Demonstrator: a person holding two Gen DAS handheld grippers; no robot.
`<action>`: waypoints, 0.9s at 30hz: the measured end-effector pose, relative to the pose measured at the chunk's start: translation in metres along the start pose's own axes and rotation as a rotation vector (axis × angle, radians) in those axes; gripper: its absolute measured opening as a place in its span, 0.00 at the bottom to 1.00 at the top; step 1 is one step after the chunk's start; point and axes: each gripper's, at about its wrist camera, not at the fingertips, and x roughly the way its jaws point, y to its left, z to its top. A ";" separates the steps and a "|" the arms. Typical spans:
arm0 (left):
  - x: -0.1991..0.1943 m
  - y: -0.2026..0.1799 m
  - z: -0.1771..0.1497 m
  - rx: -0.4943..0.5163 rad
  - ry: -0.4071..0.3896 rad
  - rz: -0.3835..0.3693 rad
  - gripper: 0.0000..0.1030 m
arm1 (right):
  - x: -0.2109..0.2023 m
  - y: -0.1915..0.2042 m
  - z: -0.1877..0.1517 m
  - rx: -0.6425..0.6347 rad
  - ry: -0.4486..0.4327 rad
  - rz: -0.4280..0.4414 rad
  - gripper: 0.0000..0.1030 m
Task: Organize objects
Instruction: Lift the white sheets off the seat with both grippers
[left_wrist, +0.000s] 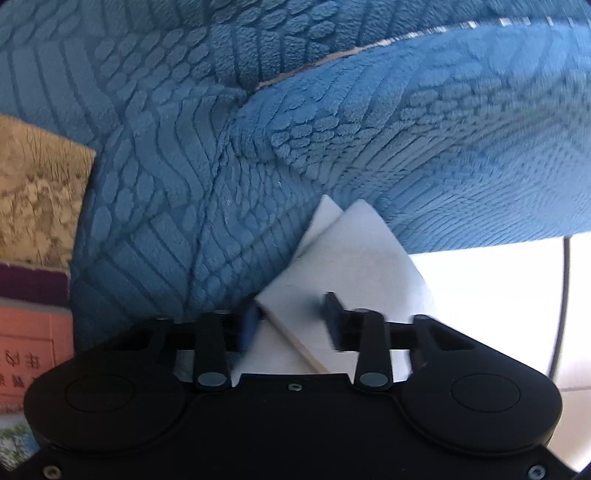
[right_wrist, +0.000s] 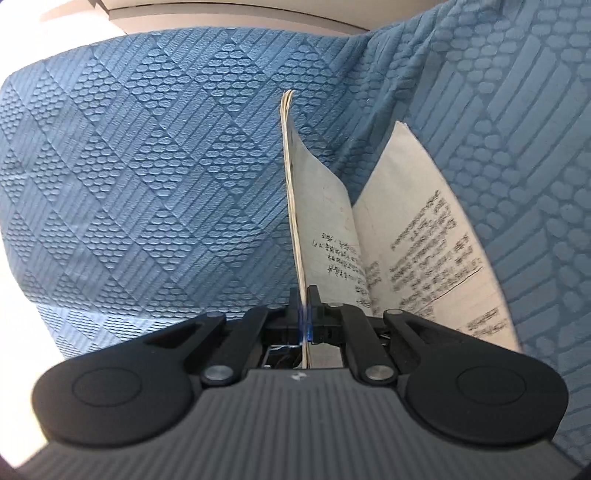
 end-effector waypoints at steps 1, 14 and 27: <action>0.001 -0.002 -0.001 0.030 -0.011 0.023 0.23 | -0.001 0.000 0.001 -0.012 -0.005 -0.016 0.05; -0.004 -0.046 -0.016 0.275 -0.109 0.112 0.14 | 0.000 -0.004 -0.002 -0.214 0.006 -0.259 0.06; -0.020 -0.051 -0.018 0.312 -0.116 0.091 0.19 | 0.002 -0.001 -0.003 -0.253 0.011 -0.302 0.06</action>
